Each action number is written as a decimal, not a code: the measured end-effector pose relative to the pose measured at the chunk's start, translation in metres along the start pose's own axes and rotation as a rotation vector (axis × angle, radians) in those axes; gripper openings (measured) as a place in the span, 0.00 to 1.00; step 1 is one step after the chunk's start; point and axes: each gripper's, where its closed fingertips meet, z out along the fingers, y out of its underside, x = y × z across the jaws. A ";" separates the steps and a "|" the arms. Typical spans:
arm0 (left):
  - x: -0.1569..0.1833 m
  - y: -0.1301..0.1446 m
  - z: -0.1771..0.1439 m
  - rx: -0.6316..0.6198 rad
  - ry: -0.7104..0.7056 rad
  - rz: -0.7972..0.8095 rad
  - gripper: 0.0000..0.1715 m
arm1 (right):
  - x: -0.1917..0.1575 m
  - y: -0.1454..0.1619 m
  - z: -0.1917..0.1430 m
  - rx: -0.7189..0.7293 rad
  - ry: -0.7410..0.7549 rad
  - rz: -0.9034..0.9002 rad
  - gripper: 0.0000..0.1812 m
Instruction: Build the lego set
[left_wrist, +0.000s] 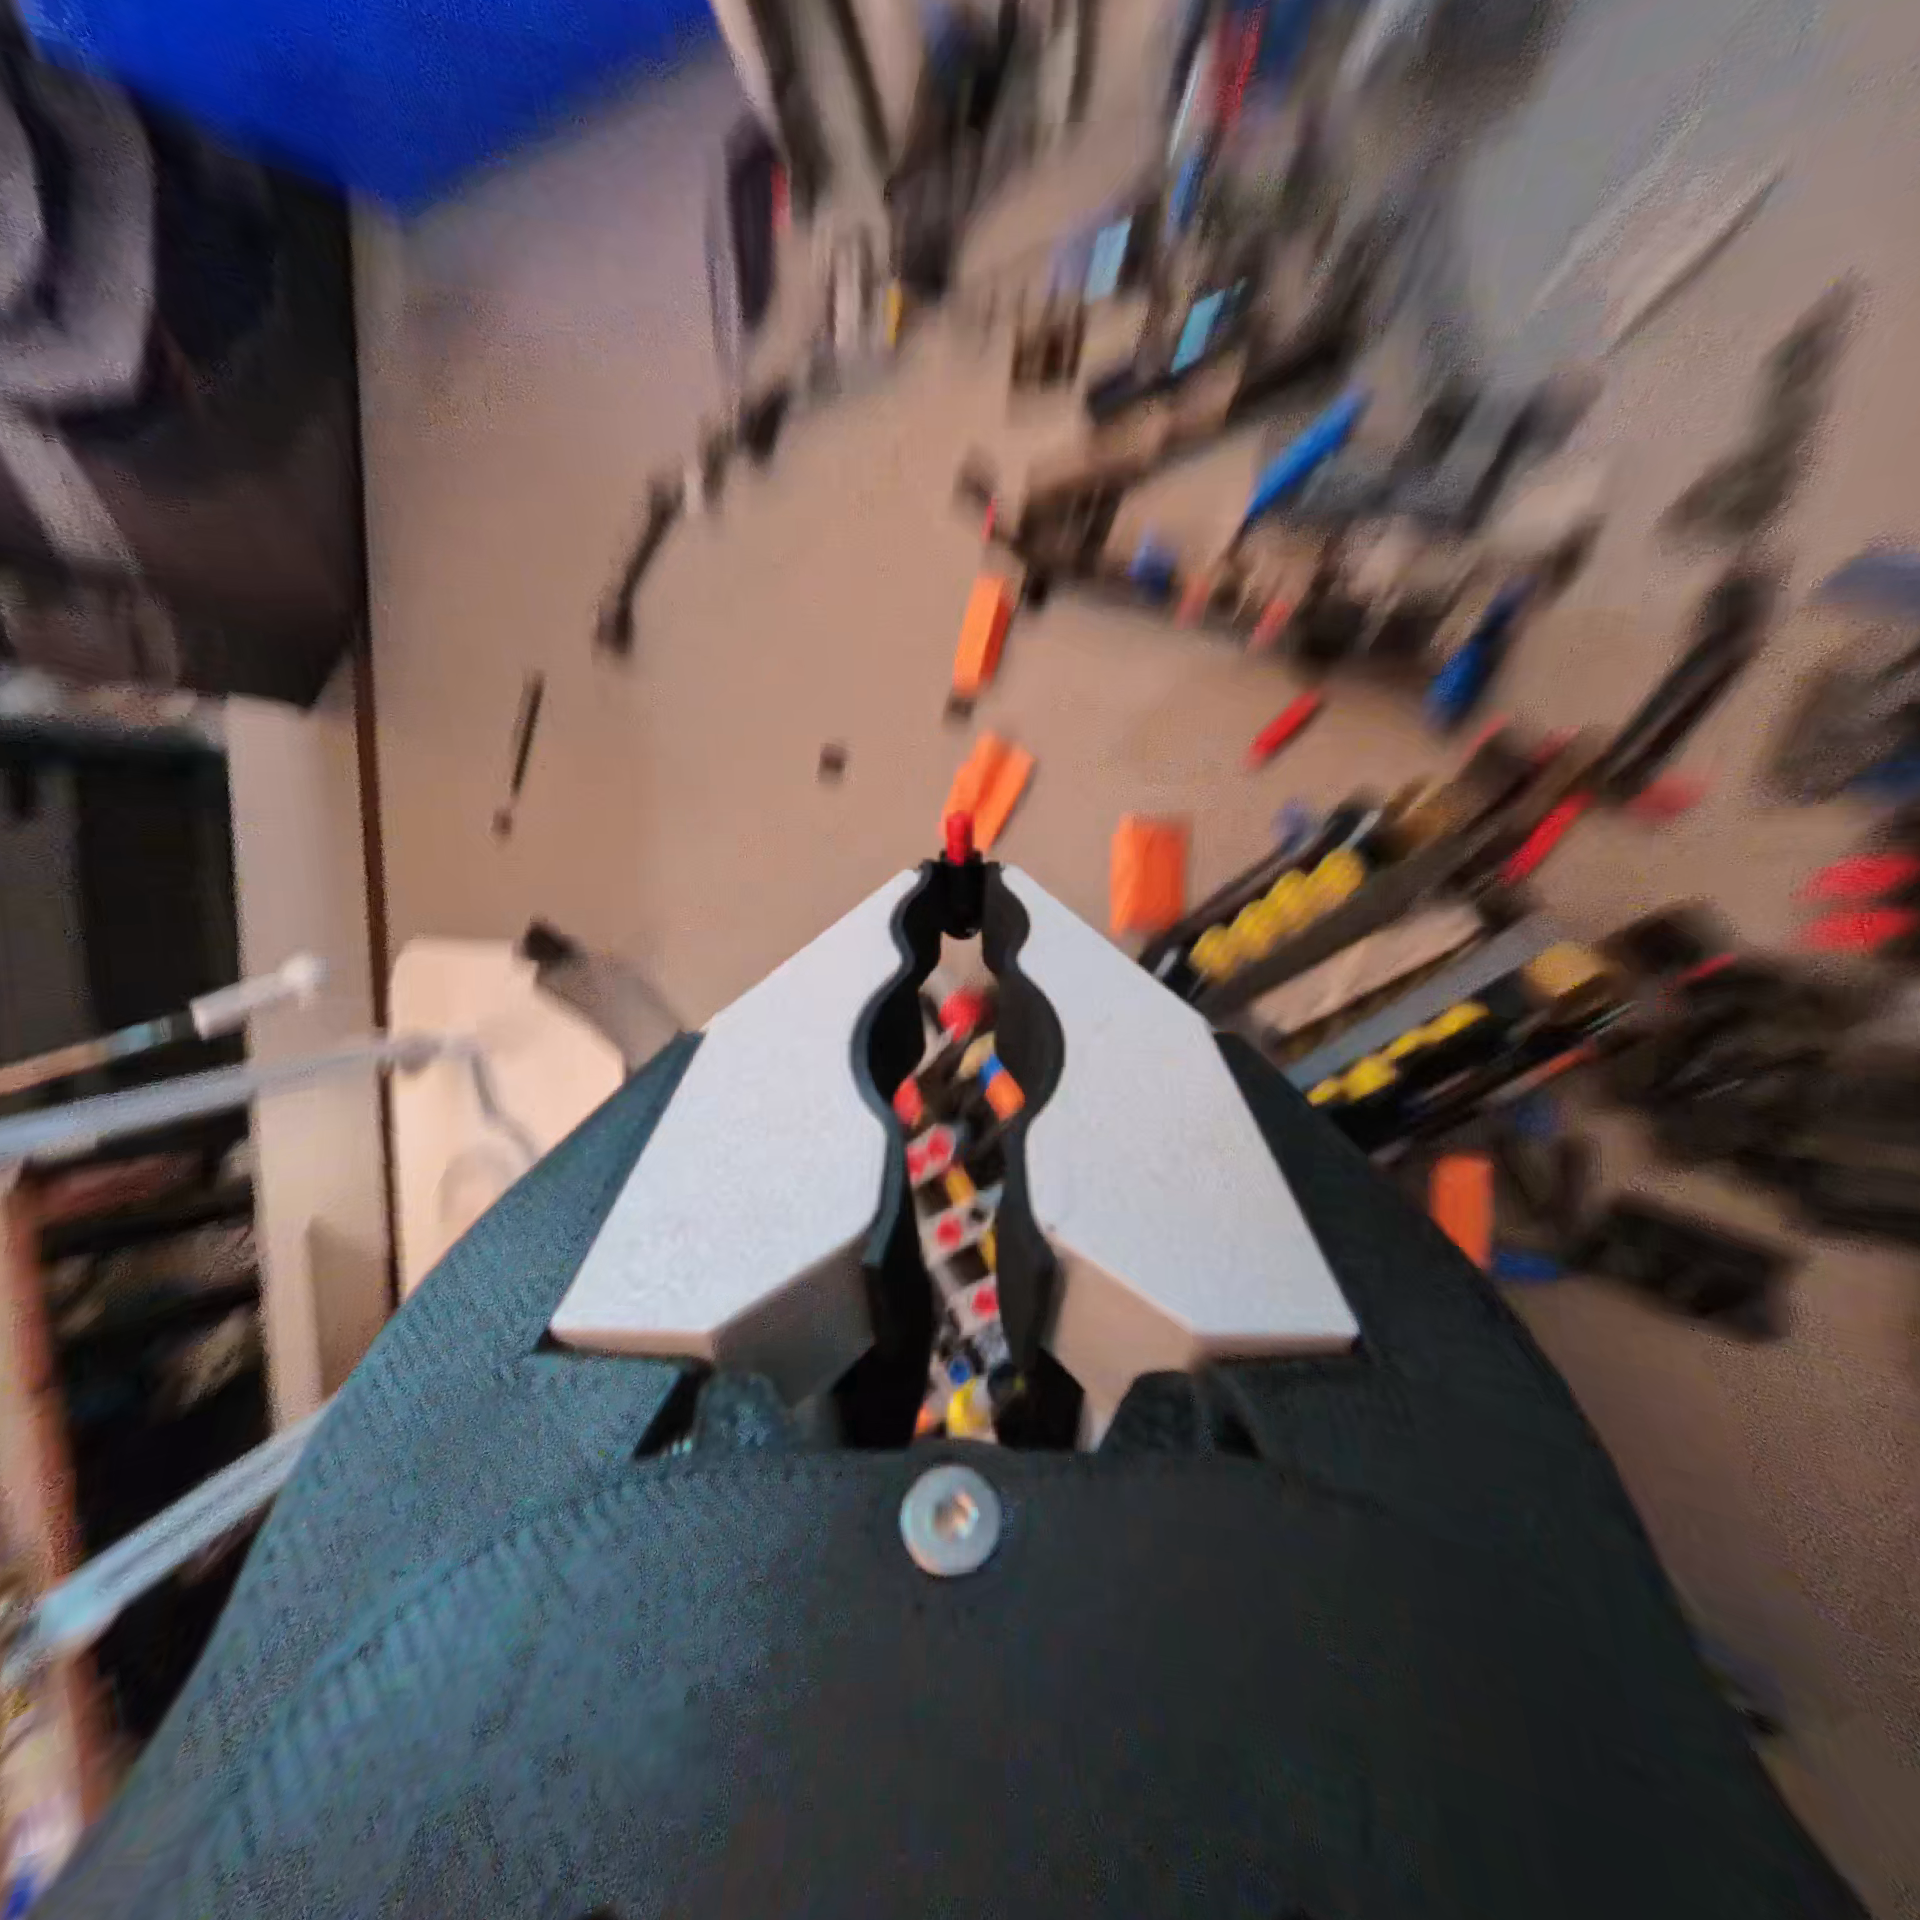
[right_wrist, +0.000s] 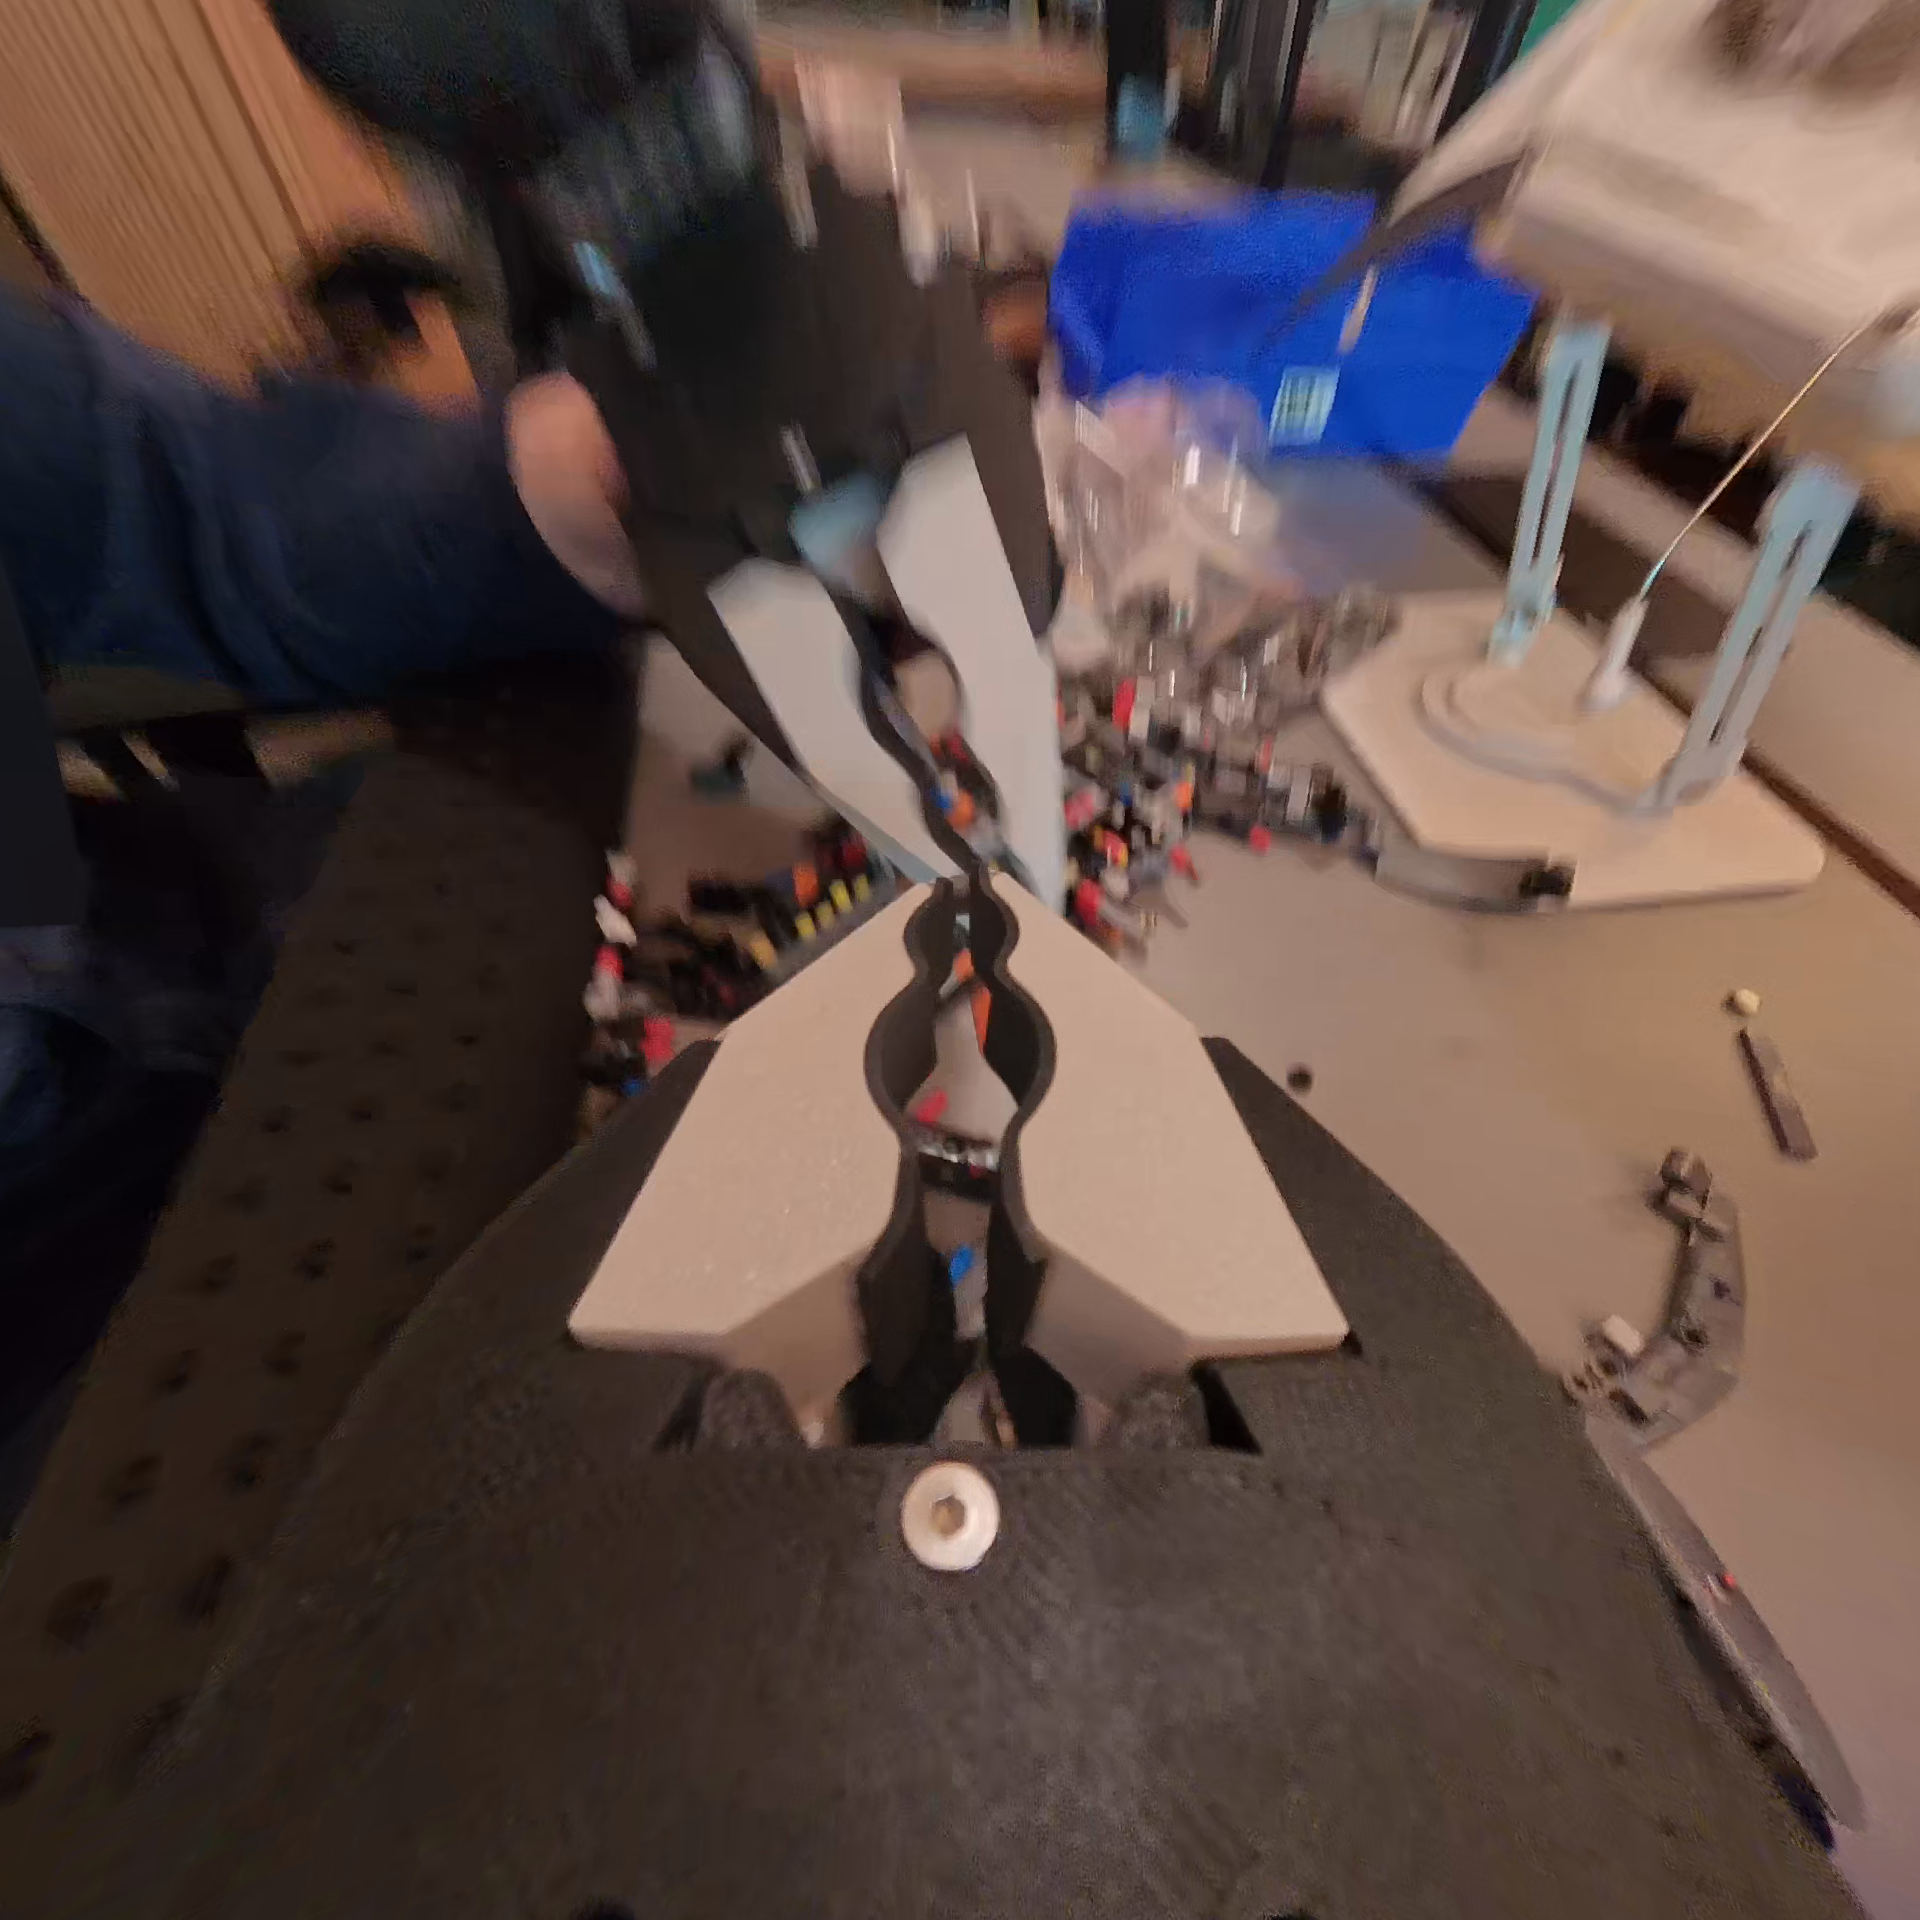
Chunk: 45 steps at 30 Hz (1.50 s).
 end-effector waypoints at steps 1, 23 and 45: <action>0.002 0.010 0.003 0.009 0.017 -0.025 0.03 | 0.007 -0.015 -0.015 0.092 0.016 0.035 0.00; 0.020 -0.022 0.019 0.135 0.128 -0.079 0.04 | 0.023 0.066 0.016 -0.257 0.043 0.130 0.03; -0.045 0.022 0.008 0.058 -0.060 -0.371 0.04 | 0.054 0.050 0.060 -0.346 0.201 0.019 0.07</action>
